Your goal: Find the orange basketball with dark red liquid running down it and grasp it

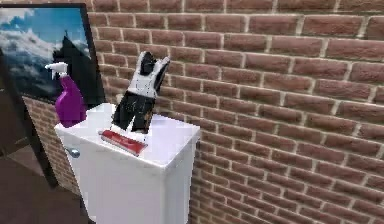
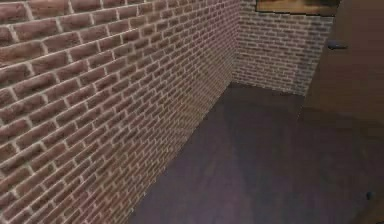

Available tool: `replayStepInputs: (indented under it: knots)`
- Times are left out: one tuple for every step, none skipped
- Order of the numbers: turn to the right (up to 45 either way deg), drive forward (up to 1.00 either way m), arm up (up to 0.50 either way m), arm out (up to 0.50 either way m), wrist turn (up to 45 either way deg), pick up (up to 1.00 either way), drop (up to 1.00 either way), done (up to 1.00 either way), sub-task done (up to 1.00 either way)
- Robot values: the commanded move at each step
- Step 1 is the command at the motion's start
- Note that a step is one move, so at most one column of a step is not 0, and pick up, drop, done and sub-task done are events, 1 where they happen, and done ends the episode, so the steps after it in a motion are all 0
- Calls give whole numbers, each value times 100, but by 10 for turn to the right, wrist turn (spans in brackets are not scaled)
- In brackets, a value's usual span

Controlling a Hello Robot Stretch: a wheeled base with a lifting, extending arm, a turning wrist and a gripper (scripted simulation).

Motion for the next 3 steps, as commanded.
replayStepInputs:
  knots:
    - [450,0,0,0,0,0,0,0,0]
    - [450,0,0,0,0,0,0,0,0]
    - [120,0,0,0,0,0,0,0,0]
